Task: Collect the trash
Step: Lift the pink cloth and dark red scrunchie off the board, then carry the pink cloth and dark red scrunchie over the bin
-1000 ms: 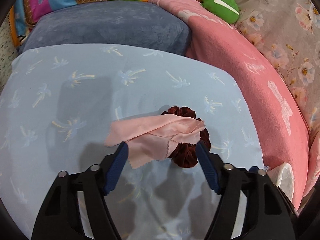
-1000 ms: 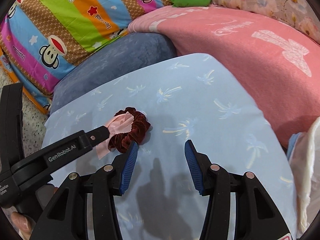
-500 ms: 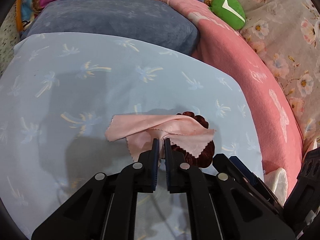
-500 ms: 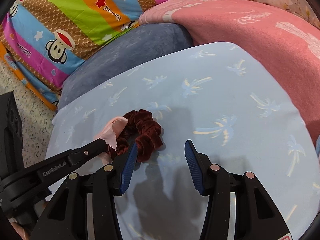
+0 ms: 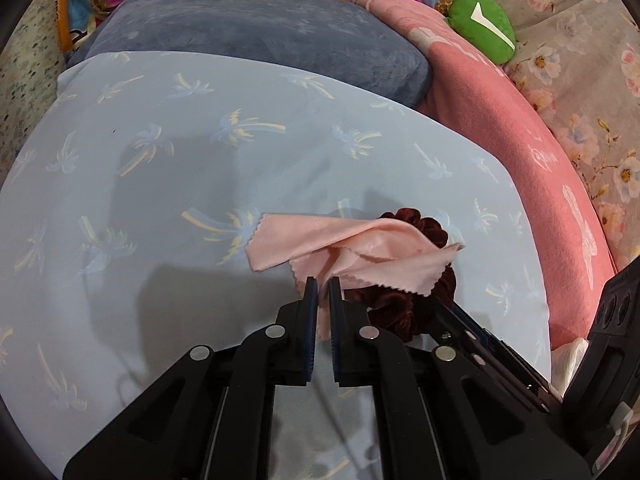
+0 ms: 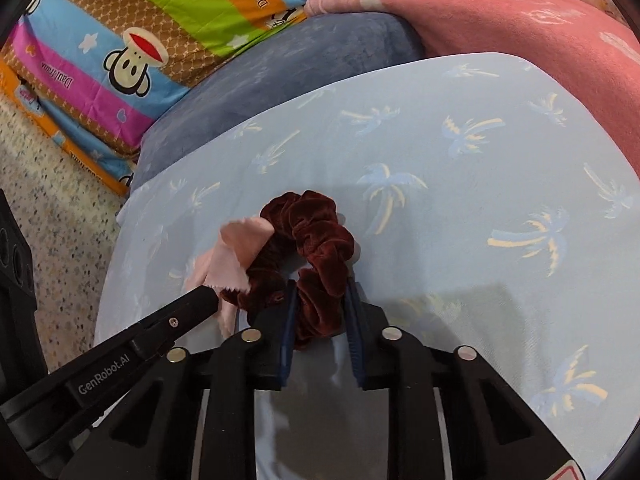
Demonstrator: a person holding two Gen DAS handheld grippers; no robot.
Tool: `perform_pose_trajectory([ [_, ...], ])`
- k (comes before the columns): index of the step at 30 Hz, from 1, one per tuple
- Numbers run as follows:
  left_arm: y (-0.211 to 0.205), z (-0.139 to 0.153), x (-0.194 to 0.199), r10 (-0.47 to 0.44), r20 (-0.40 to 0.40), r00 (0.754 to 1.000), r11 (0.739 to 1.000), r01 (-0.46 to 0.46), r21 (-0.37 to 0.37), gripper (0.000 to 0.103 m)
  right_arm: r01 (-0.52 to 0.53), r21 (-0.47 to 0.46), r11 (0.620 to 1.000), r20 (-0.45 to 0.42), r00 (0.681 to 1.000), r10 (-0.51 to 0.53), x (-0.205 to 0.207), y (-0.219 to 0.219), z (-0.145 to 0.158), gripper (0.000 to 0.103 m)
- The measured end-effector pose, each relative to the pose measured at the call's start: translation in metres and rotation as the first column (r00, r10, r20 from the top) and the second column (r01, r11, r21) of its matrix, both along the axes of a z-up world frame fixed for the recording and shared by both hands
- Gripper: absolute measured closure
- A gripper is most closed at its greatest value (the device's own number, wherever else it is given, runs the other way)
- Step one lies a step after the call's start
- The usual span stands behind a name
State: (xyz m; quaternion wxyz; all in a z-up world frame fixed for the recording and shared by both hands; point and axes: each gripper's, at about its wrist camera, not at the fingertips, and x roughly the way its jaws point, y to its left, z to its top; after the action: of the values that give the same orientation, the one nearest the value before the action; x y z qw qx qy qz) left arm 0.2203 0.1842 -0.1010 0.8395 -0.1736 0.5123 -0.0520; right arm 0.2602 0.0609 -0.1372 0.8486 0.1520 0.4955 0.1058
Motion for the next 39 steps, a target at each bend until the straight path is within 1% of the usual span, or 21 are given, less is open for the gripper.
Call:
perform_pose_trajectory([
  [5,-0.001,0.002,-0.011,-0.017,0.007,1.000,1.000,0.017,0.016,0.099,0.032,-0.041,0.999,0.047,0.998,-0.030,-0.025,-0.012,0.021,0.088],
  [9,-0.007,0.002,-0.020,-0.040,0.001,0.999,0.999,0.040,-0.015,0.099,0.072,-0.050,0.996,0.077,0.995,-0.068,-0.048,-0.031,0.037,0.088],
  [12,-0.017,0.004,-0.029,-0.082,0.005,0.997,0.995,0.082,-0.059,0.099,0.109,-0.053,0.993,0.090,0.990,-0.104,-0.068,-0.048,0.045,0.088],
  [13,-0.021,0.004,-0.031,-0.095,0.000,0.996,0.992,0.094,-0.081,0.097,0.127,-0.051,0.991,0.089,0.988,-0.122,-0.073,-0.054,0.046,0.088],
  [14,-0.026,0.003,-0.031,-0.104,-0.009,0.994,0.991,0.103,-0.091,0.094,0.146,-0.044,0.988,0.089,0.986,-0.141,-0.078,-0.061,0.046,0.088],
  [15,-0.030,0.001,-0.030,-0.108,-0.019,0.994,0.991,0.106,-0.086,0.080,0.158,-0.038,0.987,0.090,0.984,-0.154,-0.082,-0.067,0.046,0.088],
  [16,-0.035,0.000,-0.029,-0.108,-0.026,0.994,0.992,0.106,-0.070,0.061,0.172,-0.033,0.985,0.091,0.982,-0.168,-0.086,-0.073,0.047,0.088],
  [18,-0.042,0.000,-0.027,-0.087,-0.017,0.996,0.996,0.087,-0.026,0.040,0.188,-0.027,0.982,0.093,0.978,-0.185,-0.092,-0.083,0.048,0.088],
  [20,-0.051,-0.002,-0.023,-0.089,-0.014,0.996,0.996,0.089,-0.007,0.035,0.202,-0.030,0.979,0.098,0.975,-0.199,-0.095,-0.090,0.049,0.088],
  [21,-0.056,-0.005,-0.019,-0.091,-0.023,0.996,0.996,0.091,0.002,0.029,0.208,-0.032,0.978,0.101,0.974,-0.204,-0.097,-0.093,0.050,0.088],
  [23,-0.067,-0.009,-0.013,-0.076,-0.028,0.997,0.995,0.077,0.065,0.022,0.215,-0.030,0.976,0.102,0.972,-0.211,-0.098,-0.098,0.051,0.088],
  [24,-0.075,-0.010,-0.010,-0.072,-0.025,0.997,0.990,0.075,0.119,0.020,0.220,-0.027,0.975,0.102,0.971,-0.216,-0.098,-0.100,0.051,0.088],
  [26,-0.084,-0.014,-0.005,-0.073,-0.023,0.997,0.980,0.076,0.182,0.019,0.221,-0.023,0.975,0.097,0.971,-0.218,-0.098,-0.103,0.049,0.088],
  [28,-0.092,-0.015,-0.002,-0.074,-0.015,0.997,0.970,0.076,0.230,0.019,0.224,-0.023,0.974,0.095,0.971,-0.221,-0.098,-0.106,0.048,0.088],
  [29,-0.094,-0.016,-0.002,-0.076,-0.008,0.997,0.965,0.076,0.250,0.023,0.226,-0.024,0.974,0.094,0.970,-0.223,-0.099,-0.106,0.048,0.088],
  [31,-0.099,-0.014,-0.004,-0.092,0.016,0.996,0.945,0.082,0.316,0.052,0.228,-0.023,0.973,0.090,0.970,-0.226,-0.098,-0.107,0.047,0.088],
  [32,-0.099,-0.012,-0.006,-0.101,0.021,0.995,0.947,0.090,0.308,0.061,0.230,-0.024,0.973,0.088,0.970,-0.227,-0.099,-0.107,0.047,0.088],
  [33,-0.097,-0.011,-0.008,-0.098,0.020,0.995,0.950,0.088,0.298,0.085,0.231,-0.023,0.973,0.088,0.970,-0.229,-0.100,-0.108,0.046,0.088],
  [34,-0.093,-0.011,-0.009,-0.107,0.010,0.994,0.959,0.100,0.266,0.096,0.231,-0.021,0.973,0.087,0.970,-0.228,-0.101,-0.109,0.046,0.088],
  [35,-0.091,-0.010,-0.009,-0.110,0.002,0.994,0.965,0.107,0.241,0.099,0.231,-0.020,0.973,0.087,0.970,-0.228,-0.103,-0.109,0.046,0.088],
  [39,-0.080,-0.006,-0.022,-0.108,-0.009,0.994,0.979,0.108,0.171,0.100,0.228,-0.011,0.973,0.094,0.970,-0.226,-0.112,-0.109,0.051,0.088],
])
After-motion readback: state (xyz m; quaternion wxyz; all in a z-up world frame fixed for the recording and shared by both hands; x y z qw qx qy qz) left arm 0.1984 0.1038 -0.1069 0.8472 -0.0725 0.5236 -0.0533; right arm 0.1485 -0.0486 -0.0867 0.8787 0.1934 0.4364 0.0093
